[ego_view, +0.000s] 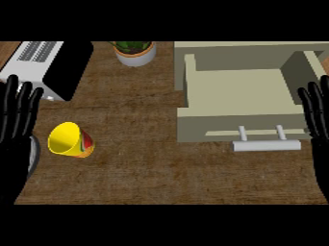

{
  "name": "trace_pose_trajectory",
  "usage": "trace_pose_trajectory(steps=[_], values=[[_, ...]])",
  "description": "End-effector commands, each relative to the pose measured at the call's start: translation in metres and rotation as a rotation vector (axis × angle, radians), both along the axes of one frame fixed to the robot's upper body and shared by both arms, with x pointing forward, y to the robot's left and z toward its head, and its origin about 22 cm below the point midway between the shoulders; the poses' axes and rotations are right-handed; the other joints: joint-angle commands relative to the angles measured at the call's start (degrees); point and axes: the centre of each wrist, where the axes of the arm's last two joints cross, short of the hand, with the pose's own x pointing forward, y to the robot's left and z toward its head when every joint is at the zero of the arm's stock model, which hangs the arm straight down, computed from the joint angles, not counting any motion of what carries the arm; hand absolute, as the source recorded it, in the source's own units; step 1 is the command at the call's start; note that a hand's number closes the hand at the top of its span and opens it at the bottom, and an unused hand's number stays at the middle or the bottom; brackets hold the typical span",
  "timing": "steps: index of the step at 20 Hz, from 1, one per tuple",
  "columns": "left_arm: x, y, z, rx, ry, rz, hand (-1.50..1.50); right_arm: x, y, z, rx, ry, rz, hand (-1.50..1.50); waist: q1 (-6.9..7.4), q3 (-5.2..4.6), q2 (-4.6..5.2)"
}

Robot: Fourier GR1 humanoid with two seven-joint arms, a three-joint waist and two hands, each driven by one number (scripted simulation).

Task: Pick up the cup, place it into the drawer and close the drawer

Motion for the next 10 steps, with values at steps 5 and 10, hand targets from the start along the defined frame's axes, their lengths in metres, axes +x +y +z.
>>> trace_pose_trajectory(steps=[5,10], values=[[0.015,0.049,-0.009,0.015,-0.049,-0.100,-1.50,0.007,0.007,0.006,0.032,0.019,0.037,-1.50,1.29,-1.14,-0.79],[0.029,0.046,-0.015,-0.165,0.089,-0.161,-1.50,0.000,0.017,-0.009,0.107,0.103,0.117,-1.50,1.03,-1.11,-0.81]])
